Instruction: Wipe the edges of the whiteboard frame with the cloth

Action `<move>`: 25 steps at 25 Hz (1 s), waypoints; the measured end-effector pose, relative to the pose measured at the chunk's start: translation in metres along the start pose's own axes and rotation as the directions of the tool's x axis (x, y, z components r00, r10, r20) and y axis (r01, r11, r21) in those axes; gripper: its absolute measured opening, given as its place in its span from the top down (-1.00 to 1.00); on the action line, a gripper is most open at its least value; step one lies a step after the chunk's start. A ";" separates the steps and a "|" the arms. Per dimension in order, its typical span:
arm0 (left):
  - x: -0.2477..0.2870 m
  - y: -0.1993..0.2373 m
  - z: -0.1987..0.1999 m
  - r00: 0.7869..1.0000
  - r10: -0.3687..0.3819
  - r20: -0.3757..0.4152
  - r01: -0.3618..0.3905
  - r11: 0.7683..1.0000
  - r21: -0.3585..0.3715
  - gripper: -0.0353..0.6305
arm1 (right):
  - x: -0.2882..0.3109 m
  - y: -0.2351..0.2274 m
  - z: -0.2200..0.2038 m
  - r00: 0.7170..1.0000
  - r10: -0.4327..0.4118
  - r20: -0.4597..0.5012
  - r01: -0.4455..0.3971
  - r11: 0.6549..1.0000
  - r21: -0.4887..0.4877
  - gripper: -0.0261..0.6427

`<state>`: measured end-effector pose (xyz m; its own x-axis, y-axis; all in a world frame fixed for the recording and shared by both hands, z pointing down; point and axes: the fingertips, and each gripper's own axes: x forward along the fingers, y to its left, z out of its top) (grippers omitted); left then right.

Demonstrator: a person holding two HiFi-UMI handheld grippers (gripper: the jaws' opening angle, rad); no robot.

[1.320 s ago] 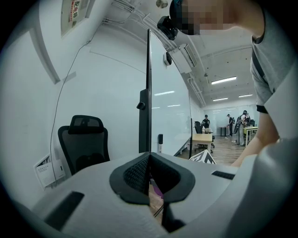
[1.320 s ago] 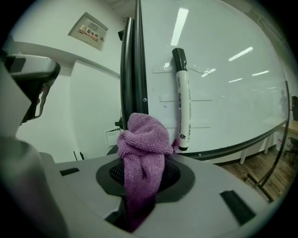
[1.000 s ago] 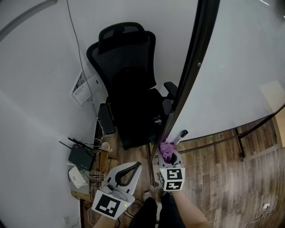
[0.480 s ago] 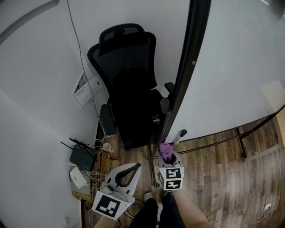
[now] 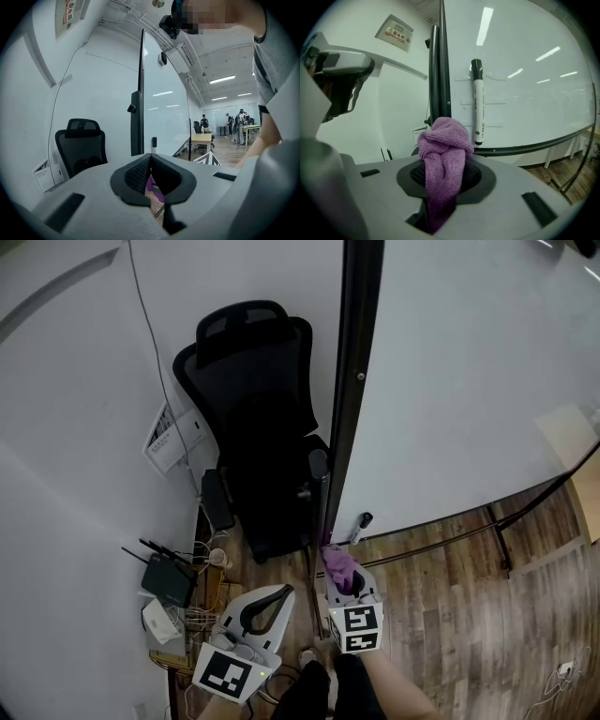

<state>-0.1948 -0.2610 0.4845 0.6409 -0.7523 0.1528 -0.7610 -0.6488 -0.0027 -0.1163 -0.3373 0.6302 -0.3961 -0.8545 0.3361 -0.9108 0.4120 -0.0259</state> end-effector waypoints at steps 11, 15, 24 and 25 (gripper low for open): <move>0.013 -0.028 0.026 0.999 -0.040 0.036 0.039 0.998 0.042 0.84 | -0.060 -0.007 0.054 0.991 0.039 0.124 -0.038 0.999 -0.013 0.61; 0.016 -0.041 0.040 0.998 -0.040 0.056 0.037 0.998 0.051 0.84 | -0.088 -0.015 0.073 0.985 0.050 0.163 -0.053 0.999 0.011 0.61; 0.019 -0.080 0.072 0.989 -0.034 0.146 0.020 0.995 0.098 0.84 | -0.154 -0.037 0.110 0.972 0.054 0.229 -0.049 0.998 -0.027 0.61; 0.019 -0.086 0.075 0.988 -0.034 0.154 0.019 0.995 0.099 0.84 | -0.161 -0.041 0.114 0.971 0.053 0.235 -0.049 0.998 -0.025 0.61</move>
<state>-0.1100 -0.2284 0.4131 0.6745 -0.7383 -0.0008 -0.7348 -0.6712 -0.0978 -0.0285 -0.2522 0.4698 -0.4604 -0.8816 0.1038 -0.8872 0.4610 -0.0187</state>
